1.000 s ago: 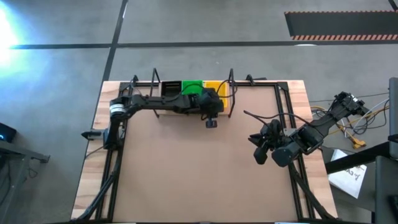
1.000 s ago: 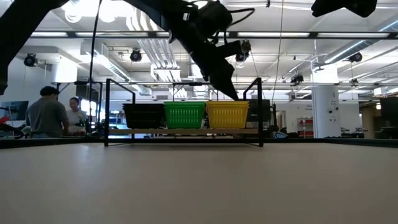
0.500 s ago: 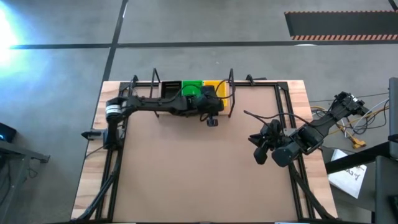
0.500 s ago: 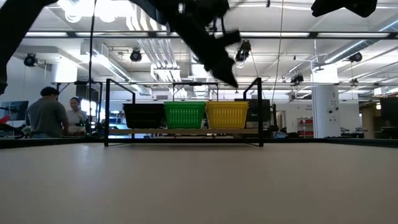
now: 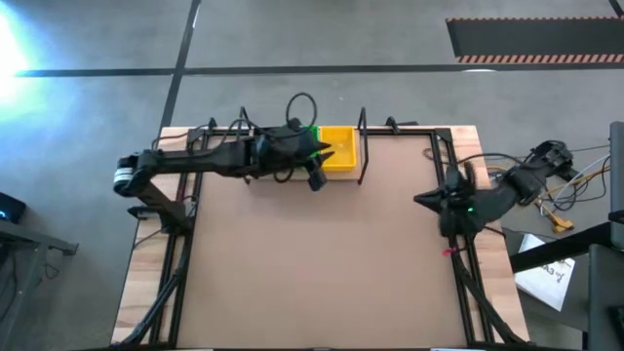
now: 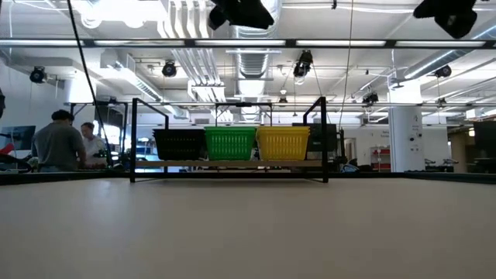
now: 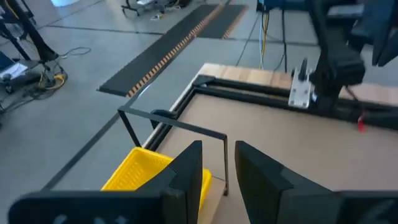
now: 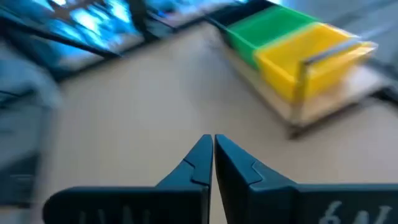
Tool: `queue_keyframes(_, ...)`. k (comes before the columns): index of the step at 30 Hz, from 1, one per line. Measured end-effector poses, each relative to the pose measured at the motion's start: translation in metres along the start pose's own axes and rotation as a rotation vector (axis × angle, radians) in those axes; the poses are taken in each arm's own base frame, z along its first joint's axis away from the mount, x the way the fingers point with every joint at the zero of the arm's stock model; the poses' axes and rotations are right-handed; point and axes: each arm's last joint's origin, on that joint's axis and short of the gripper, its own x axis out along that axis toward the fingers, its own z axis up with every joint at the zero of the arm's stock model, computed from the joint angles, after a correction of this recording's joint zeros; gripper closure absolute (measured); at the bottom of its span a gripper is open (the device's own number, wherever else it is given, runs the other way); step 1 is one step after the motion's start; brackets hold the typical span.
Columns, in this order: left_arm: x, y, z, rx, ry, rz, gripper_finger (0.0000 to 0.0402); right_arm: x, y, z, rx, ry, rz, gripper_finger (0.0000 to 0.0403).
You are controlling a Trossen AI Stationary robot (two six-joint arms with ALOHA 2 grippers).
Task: Stack baskets on shelf by color
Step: Return to Home Position
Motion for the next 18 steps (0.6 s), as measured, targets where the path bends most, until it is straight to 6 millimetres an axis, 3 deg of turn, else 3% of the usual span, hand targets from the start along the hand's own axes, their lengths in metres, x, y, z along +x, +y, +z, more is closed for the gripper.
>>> queue_keyframes(8,-0.024,0.004,-0.002,-0.142,-0.018,-0.045,0.0323,-0.003,-0.032,-0.039,0.065,-0.217,0.372,0.0394)
queue_keyframes(13,-0.034,-0.001,-0.001,-0.261,-0.021,-0.15,0.0323,0.004,-0.044,-0.062,0.031,-0.314,0.445,0.0394)
queue_keyframes(18,-0.049,-0.01,0.003,-0.346,-0.034,-0.25,0.0323,0.021,-0.037,-0.077,-0.03,-0.315,0.482,0.0394)
